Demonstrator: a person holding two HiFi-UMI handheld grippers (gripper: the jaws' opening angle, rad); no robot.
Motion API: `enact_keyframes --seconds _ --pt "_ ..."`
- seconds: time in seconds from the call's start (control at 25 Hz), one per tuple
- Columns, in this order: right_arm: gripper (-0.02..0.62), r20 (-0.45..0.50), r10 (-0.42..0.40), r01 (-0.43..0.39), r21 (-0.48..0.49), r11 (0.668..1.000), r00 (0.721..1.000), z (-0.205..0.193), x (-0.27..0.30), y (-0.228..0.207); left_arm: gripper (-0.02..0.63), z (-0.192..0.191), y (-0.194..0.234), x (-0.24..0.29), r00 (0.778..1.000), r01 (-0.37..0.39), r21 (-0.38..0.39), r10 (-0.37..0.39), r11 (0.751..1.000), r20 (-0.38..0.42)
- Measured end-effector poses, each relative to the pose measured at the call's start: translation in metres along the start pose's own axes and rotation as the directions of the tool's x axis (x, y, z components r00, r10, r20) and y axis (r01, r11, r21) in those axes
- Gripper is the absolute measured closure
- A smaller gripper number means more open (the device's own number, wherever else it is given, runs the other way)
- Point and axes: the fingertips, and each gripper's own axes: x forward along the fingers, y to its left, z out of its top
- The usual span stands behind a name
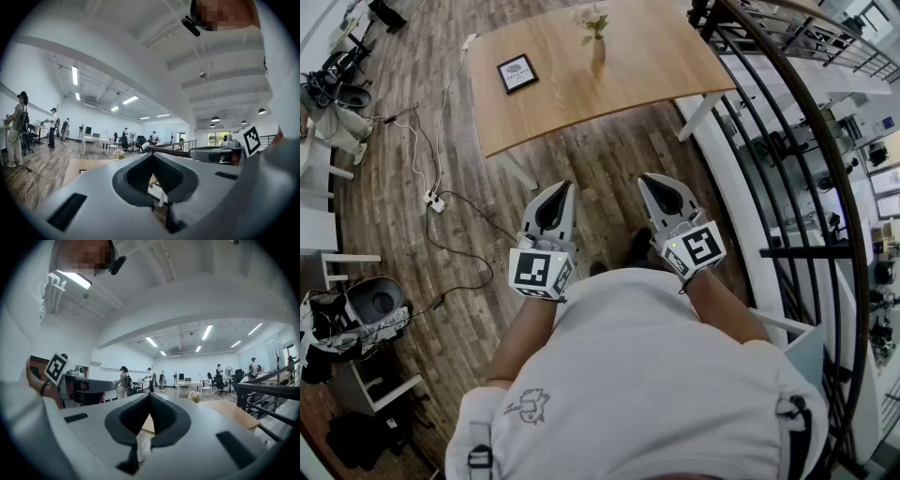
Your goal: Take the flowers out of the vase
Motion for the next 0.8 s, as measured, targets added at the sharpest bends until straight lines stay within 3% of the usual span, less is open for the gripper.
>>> enact_keyframes --seconds 0.44,0.8 --pt "0.592 -0.007 0.022 -0.022 0.015 1.000 1.000 -0.003 0.006 -0.033 0.603 -0.002 -0.003 0.026 1.000 -0.003 -0.016 0.002 1.000 -0.009" --pt "0.592 0.004 0.064 -0.064 0.031 0.997 0.998 -0.002 0.026 -0.094 0.601 -0.001 -0.005 0.092 0.999 -0.016 -0.006 0.016 1.000 -0.036"
